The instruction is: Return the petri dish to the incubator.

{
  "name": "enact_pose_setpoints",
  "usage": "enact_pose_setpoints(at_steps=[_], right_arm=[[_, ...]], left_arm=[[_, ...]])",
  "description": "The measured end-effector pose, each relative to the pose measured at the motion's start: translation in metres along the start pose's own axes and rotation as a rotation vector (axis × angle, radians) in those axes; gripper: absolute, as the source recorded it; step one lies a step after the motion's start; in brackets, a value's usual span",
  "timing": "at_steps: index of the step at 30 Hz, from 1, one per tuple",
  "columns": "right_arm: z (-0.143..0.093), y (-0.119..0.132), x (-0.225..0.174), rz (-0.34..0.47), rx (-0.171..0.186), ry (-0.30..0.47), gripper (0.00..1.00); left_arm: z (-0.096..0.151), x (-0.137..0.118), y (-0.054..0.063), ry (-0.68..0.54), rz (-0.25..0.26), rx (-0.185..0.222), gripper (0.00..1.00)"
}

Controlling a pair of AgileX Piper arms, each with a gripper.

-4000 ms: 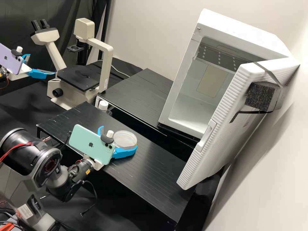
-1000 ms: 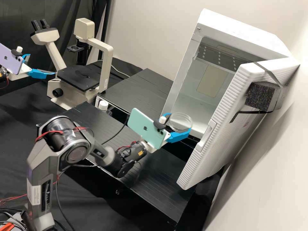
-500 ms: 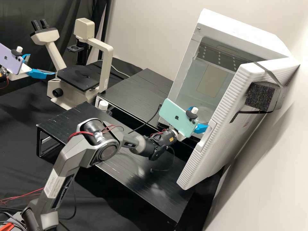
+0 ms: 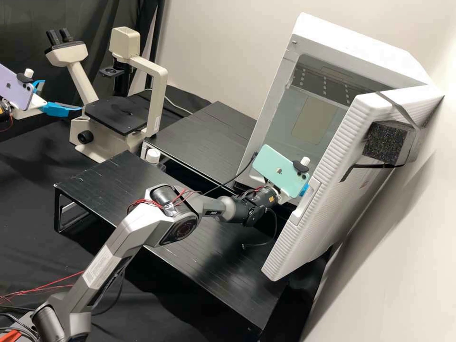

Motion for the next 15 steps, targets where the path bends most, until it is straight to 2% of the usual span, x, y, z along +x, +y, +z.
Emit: enact_pose_setpoints(at_steps=[6, 8, 9, 15], right_arm=[[-0.002, -0.008, 0.007, -0.02, -0.03, -0.007, 0.0], [-0.004, -0.009, 0.008, -0.019, -0.029, -0.003, 0.0], [-0.004, -0.008, 0.008, -0.017, -0.027, -0.003, 1.0], [-0.002, -0.012, 0.009, -0.015, -0.026, -0.013, 1.0]], left_arm=[[0.0, 0.0, 0.0, 0.0, 0.0, 0.0, 1.0], [0.0, 0.0, 0.0, 0.0, 0.0, 0.0, 1.0], [0.0, 0.0, 0.0, 0.0, 0.0, 0.0, 1.0], [0.0, 0.0, 0.0, 0.0, 0.0, 0.0, 1.0]])
